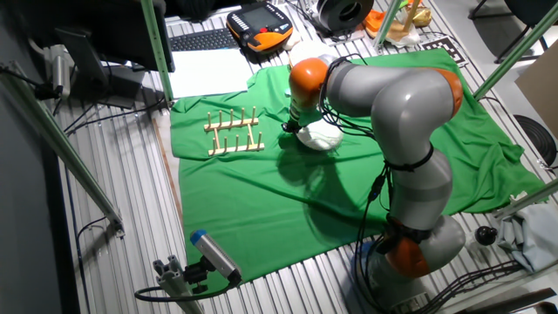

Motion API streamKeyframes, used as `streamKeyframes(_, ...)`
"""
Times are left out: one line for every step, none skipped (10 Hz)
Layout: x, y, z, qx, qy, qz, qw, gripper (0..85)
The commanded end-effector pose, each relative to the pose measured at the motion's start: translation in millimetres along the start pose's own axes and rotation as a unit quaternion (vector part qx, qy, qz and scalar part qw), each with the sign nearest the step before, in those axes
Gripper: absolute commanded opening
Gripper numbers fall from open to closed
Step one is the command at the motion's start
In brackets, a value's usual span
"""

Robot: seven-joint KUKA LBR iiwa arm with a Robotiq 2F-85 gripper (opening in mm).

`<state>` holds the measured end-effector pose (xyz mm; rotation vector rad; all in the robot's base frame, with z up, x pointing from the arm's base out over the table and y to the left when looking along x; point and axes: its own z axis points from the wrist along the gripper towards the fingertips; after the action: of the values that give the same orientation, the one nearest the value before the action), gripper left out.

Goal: Put the dish on the dish rack

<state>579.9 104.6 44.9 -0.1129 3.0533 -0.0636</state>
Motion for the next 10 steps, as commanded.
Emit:
streamKeyframes(0.0,1.1,-3.1,0.0,0.003,0.001,1.0,0.0)
streamKeyframes(0.1,1.5,-6.2,0.0,0.006,0.001,1.0,0.0)
streamKeyframes(0.3,2.5,-12.3,0.001,0.01,0.003,1.0,0.0)
streamKeyframes(0.7,3.1,-21.6,0.002,0.015,0.005,0.9999,0.0)
streamKeyframes(1.1,3.4,-33.2,-0.002,0.024,0.01,0.9997,0.0)
streamKeyframes(1.7,2.6,-43.4,-0.003,0.029,0.011,0.9995,0.0)
streamKeyframes(1.7,0.3,-54.6,-0.01,0.035,0.014,0.9992,0.0)
streamKeyframes(1.4,-2.2,-65.3,-0.015,0.042,0.019,0.9988,0.0)
streamKeyframes(3.0,-4.8,-76.2,-0.014,0.044,0.021,0.9987,0.0)
streamKeyframes(4.3,-5.9,-86.9,-0.009,0.047,0.021,0.9987,0.0)
